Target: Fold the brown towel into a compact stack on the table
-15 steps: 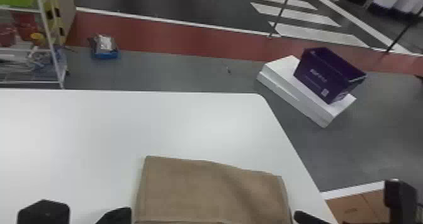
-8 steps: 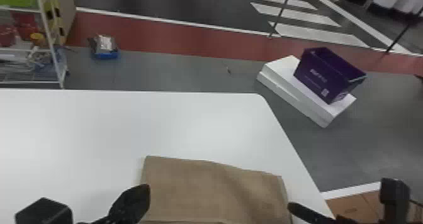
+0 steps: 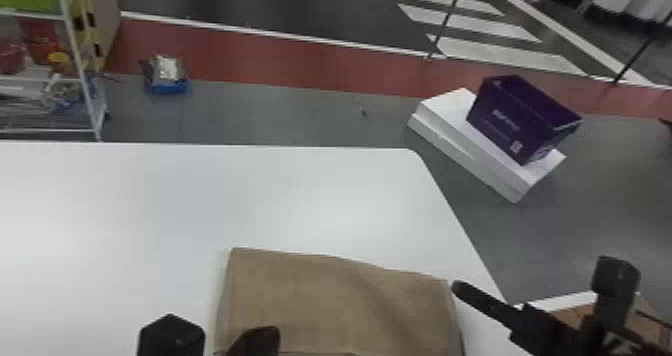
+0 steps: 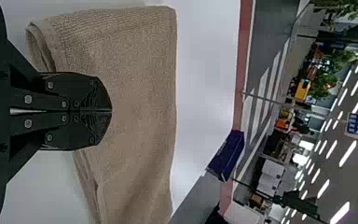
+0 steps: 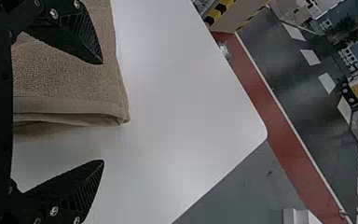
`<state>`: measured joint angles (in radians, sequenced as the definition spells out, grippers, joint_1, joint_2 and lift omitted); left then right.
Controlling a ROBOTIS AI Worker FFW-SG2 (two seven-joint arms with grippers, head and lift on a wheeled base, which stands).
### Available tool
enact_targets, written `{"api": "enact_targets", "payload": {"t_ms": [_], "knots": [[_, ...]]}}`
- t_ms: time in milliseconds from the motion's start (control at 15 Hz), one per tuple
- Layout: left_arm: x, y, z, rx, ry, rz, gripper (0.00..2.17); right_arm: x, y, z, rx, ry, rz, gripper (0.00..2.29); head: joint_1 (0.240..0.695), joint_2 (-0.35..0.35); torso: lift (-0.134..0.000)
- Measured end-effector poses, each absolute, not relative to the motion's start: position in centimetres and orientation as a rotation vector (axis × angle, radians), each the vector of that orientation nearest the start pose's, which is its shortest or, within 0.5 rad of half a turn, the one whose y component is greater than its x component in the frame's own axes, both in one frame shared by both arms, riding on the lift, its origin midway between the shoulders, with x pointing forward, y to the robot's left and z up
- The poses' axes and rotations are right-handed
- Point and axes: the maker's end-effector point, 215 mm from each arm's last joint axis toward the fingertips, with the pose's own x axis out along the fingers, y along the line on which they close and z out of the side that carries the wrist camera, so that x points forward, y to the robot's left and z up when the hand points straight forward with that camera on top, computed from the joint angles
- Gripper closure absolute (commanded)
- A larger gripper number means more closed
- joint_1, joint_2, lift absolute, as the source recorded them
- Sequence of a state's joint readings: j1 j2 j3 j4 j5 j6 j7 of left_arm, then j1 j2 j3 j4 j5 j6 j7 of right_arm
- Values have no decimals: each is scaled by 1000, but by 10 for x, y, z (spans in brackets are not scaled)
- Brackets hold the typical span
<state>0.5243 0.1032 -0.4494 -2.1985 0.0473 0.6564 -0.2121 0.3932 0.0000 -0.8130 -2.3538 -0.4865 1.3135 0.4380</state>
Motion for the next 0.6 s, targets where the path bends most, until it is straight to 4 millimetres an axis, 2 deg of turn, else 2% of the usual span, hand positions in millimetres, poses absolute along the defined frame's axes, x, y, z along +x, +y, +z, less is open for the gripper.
{"api": "enact_targets", "payload": {"t_ms": [67,133,267,333,467,600], "knots": [[311,-45,-444,-98,598,-682,1868,332,-400,-399,508,666,-31,238,695,-350,-124],[311,-42,-452,-75,620,-672,1868,337,-394,-403,509,675,-22,468,695,-350,-124],[309,-39,-462,-44,646,-659,1868,345,-384,-410,511,693,-6,1156,695,-350,-124],[308,-38,-465,-37,658,-657,1868,346,-381,-414,516,704,-1,1396,695,-350,-124],[306,-35,-469,-24,676,-647,1868,346,-373,-421,536,734,10,1575,695,-350,-124],[306,-33,-471,-8,686,-637,1868,349,-368,-420,548,733,28,1598,695,-350,-124]]}}
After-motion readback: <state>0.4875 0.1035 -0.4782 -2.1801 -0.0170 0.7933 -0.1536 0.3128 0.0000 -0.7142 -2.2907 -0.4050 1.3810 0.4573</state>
